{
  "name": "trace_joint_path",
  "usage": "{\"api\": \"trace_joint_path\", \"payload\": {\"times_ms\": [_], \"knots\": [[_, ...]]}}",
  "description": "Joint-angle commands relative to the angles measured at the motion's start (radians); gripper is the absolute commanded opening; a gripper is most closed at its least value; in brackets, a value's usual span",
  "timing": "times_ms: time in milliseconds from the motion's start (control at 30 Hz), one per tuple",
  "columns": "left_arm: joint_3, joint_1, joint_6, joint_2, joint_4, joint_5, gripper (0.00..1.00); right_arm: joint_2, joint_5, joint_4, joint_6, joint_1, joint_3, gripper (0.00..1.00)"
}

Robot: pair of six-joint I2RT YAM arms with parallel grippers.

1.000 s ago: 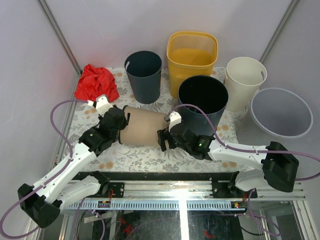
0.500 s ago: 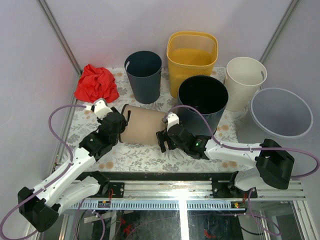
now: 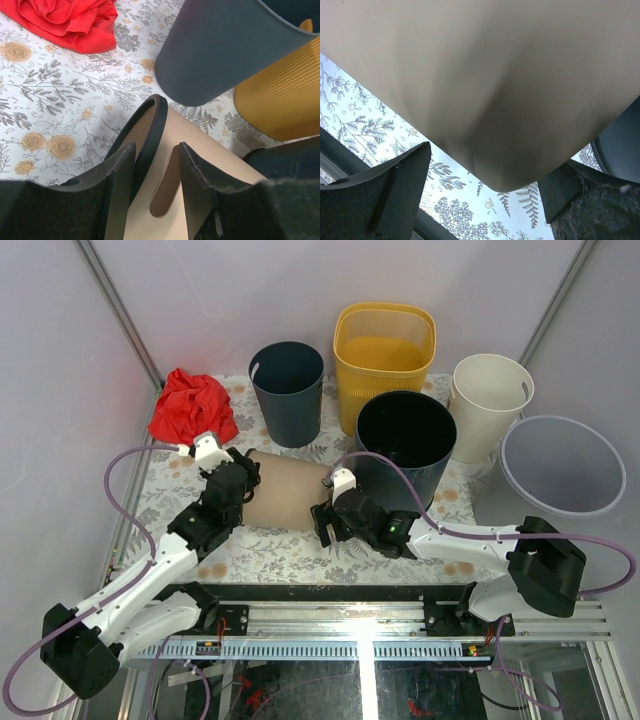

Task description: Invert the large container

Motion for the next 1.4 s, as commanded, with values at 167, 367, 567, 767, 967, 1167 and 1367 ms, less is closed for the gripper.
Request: {"api": "trace_joint_path", "payload": {"times_ms": [167,367,567,767,967,1167,1367], "knots": [[-0.028,-0.006,0.009,0.035,0.068,-0.090,0.34,-0.018,-0.015,0.050,-0.007,0.003,0.000,0.88],[-0.019,-0.006,-0.009,0.057,0.044,-0.113,0.22,-0.019,-0.019,0.054,-0.008,0.004,-0.002,0.88],[-0.033,-0.007,-0.021,0.092,0.051,-0.087,0.16,-0.028,-0.013,0.054,-0.012,0.003,-0.010,0.89],[-0.051,-0.006,-0.055,0.081,0.036,-0.091,0.02,-0.024,-0.022,0.044,-0.013,0.003,0.009,0.88],[-0.076,-0.005,-0.092,0.026,0.034,-0.066,0.02,-0.053,-0.066,-0.004,-0.012,0.003,0.069,0.86],[-0.102,-0.003,-0.113,-0.018,0.021,-0.072,0.01,-0.144,-0.088,-0.019,-0.025,0.003,0.086,0.87],[-0.120,0.002,-0.130,-0.040,0.014,-0.064,0.01,-0.081,-0.145,-0.087,-0.054,0.005,0.194,0.86]]}}
